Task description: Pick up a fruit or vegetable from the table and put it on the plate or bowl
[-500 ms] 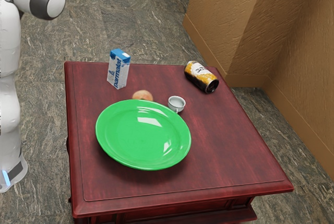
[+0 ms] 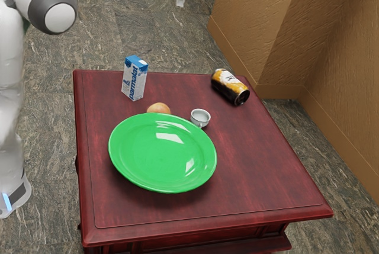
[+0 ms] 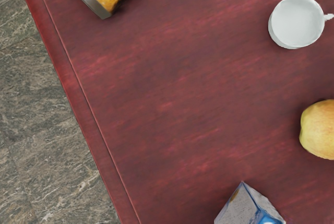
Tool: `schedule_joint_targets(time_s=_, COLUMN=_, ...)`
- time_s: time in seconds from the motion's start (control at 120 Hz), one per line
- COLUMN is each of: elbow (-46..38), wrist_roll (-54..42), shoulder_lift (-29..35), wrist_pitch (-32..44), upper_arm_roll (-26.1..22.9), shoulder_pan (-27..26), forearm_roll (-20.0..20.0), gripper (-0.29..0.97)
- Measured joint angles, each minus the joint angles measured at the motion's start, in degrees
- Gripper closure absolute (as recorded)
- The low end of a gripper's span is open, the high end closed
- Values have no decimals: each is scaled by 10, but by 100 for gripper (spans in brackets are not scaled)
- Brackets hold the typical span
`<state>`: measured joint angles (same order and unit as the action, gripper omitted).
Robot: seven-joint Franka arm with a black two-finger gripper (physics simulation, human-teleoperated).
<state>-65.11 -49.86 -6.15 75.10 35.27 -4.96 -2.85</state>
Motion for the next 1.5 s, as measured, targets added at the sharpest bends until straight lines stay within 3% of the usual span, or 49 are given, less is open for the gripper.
schedule_joint_targets(time_s=0.058, elbow=-23, wrist_roll=0, shoulder_lift=-14, wrist_pitch=-10, upper_arm_roll=-3, shoulder_pan=-101, forearm_roll=5, gripper=2)
schedule_joint_targets(time_s=0.108, elbow=-43, wrist_roll=-1, shoulder_lift=-9, wrist_pitch=-18, upper_arm_roll=-5, shoulder_pan=-139, forearm_roll=13, gripper=2)
schedule_joint_targets(time_s=0.142, elbow=-87, wrist_roll=-1, shoulder_lift=29, wrist_pitch=-17, upper_arm_roll=-9, shoulder_pan=-173, forearm_roll=30, gripper=2)
schedule_joint_targets(time_s=0.167, elbow=-145, wrist_roll=3, shoulder_lift=90, wrist_pitch=-11, upper_arm_roll=-7, shoulder_pan=-221, forearm_roll=49, gripper=2)
schedule_joint_targets(time_s=0.217, elbow=-290, wrist_roll=26, shoulder_lift=289, wrist_pitch=4, upper_arm_roll=33, shoulder_pan=-385, forearm_roll=109, gripper=3)
schedule_joint_targets(time_s=0.275, elbow=-409, wrist_roll=87, shoulder_lift=476, wrist_pitch=14, upper_arm_roll=76, shoulder_pan=-505, forearm_roll=170, gripper=2)
schedule_joint_targets(time_s=0.317, elbow=-458, wrist_roll=146, shoulder_lift=538, wrist_pitch=17, upper_arm_roll=93, shoulder_pan=-547, forearm_roll=201, gripper=2)
schedule_joint_targets(time_s=0.383, elbow=-506, wrist_roll=233, shoulder_lift=569, wrist_pitch=21, upper_arm_roll=133, shoulder_pan=-573, forearm_roll=232, gripper=2)
schedule_joint_targets(time_s=0.567, elbow=-574, wrist_roll=415, shoulder_lift=544, wrist_pitch=55, upper_arm_roll=160, shoulder_pan=-598, forearm_roll=259, gripper=2)
schedule_joint_targets(time_s=0.708, elbow=-591, wrist_roll=560, shoulder_lift=543, wrist_pitch=73, upper_arm_roll=162, shoulder_pan=-589, forearm_roll=216, gripper=2)
schedule_joint_targets(time_s=0.842, elbow=-595, wrist_roll=653, shoulder_lift=542, wrist_pitch=78, upper_arm_roll=148, shoulder_pan=-575, forearm_roll=201, gripper=3)
schedule_joint_targets(time_s=0.908, elbow=-596, wrist_roll=638, shoulder_lift=530, wrist_pitch=75, upper_arm_roll=116, shoulder_pan=-558, forearm_roll=206, gripper=3)
schedule_joint_targets(time_s=1.042, elbow=-605, wrist_roll=612, shoulder_lift=511, wrist_pitch=75, upper_arm_roll=116, shoulder_pan=-532, forearm_roll=200, gripper=2)
schedule_joint_targets(time_s=1.25, elbow=-603, wrist_roll=542, shoulder_lift=509, wrist_pitch=87, upper_arm_roll=30, shoulder_pan=-513, forearm_roll=195, gripper=2)
schedule_joint_targets(time_s=1.5, elbow=-599, wrist_roll=398, shoulder_lift=501, wrist_pitch=87, upper_arm_roll=27, shoulder_pan=-463, forearm_roll=194, gripper=2)
